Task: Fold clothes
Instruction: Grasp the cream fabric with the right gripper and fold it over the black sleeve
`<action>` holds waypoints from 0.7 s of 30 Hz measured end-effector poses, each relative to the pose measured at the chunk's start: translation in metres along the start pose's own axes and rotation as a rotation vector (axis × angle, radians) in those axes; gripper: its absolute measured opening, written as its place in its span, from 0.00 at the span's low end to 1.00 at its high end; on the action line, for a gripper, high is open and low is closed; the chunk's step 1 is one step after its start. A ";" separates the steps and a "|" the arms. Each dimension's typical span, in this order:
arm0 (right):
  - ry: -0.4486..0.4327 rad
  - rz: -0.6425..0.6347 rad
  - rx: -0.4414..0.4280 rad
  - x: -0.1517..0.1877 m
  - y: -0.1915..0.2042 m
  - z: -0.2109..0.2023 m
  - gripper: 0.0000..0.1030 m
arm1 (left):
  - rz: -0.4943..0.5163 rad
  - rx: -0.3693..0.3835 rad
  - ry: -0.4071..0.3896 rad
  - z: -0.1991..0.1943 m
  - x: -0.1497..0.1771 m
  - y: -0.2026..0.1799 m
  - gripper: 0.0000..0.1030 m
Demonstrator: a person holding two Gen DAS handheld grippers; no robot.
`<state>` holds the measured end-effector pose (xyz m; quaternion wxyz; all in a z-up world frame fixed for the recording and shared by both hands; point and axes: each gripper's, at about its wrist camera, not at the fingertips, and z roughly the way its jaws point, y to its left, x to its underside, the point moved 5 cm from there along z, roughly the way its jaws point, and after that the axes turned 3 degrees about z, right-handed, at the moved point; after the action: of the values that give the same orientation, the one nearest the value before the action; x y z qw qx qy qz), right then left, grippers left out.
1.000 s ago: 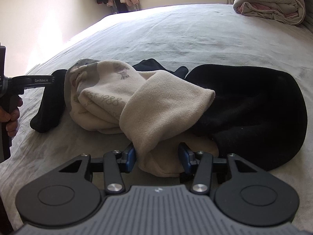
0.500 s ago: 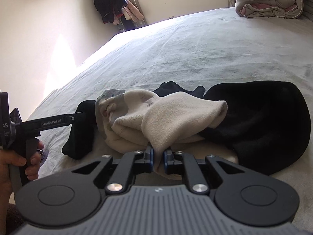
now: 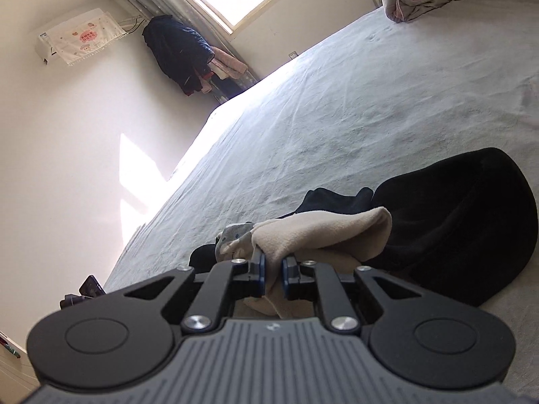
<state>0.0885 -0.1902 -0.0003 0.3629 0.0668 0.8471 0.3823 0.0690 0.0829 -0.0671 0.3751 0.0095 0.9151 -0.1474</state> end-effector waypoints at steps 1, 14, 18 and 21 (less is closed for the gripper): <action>-0.014 0.009 0.007 -0.004 -0.004 -0.002 0.12 | -0.001 0.006 0.002 0.003 0.001 -0.002 0.65; -0.037 0.127 0.234 -0.012 -0.092 0.015 0.12 | 0.090 0.007 0.024 0.049 0.010 -0.036 0.49; 0.013 0.043 0.320 0.007 -0.098 0.034 0.13 | 0.128 0.009 0.014 0.053 0.011 -0.044 0.47; 0.008 -0.031 0.343 0.016 -0.094 0.039 0.15 | 0.159 0.015 0.000 0.053 0.010 -0.047 0.41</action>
<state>0.1185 -0.2263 -0.0917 0.3487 0.1133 0.9023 0.2269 0.0919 0.0229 -0.0975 0.3857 0.0849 0.9104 -0.1237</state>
